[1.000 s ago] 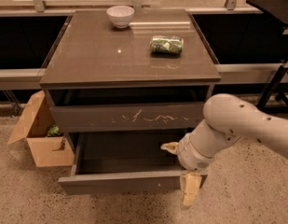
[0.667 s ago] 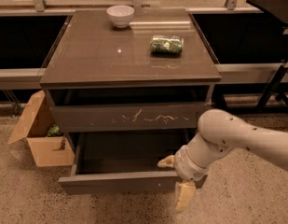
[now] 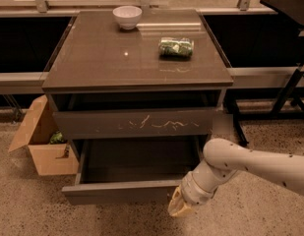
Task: Close middle drawer
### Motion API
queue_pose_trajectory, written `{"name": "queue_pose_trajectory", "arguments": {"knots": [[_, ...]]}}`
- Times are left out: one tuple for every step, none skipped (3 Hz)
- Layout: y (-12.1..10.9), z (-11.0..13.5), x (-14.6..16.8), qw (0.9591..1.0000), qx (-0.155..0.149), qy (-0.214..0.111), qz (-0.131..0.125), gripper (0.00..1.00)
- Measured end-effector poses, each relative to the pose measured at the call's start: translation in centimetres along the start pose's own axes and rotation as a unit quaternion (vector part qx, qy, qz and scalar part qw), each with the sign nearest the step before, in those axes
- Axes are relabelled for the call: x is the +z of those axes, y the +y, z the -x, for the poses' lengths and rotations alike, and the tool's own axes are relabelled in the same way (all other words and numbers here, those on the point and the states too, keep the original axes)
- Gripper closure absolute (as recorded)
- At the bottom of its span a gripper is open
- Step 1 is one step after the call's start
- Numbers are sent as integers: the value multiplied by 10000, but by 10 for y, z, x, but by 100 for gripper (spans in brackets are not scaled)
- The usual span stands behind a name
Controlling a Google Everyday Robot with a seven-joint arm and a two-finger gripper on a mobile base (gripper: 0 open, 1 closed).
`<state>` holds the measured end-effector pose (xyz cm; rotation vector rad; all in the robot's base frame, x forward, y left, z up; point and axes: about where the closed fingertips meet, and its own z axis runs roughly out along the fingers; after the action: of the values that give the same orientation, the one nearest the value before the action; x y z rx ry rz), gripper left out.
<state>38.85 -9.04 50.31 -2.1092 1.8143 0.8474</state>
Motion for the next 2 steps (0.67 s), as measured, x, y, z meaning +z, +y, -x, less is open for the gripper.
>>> {"name": "queue_pose_trajectory", "arguments": {"knots": [[1, -2, 4, 10000, 15, -13, 28, 100], [1, -3, 5, 10000, 15, -4, 21, 100]]}}
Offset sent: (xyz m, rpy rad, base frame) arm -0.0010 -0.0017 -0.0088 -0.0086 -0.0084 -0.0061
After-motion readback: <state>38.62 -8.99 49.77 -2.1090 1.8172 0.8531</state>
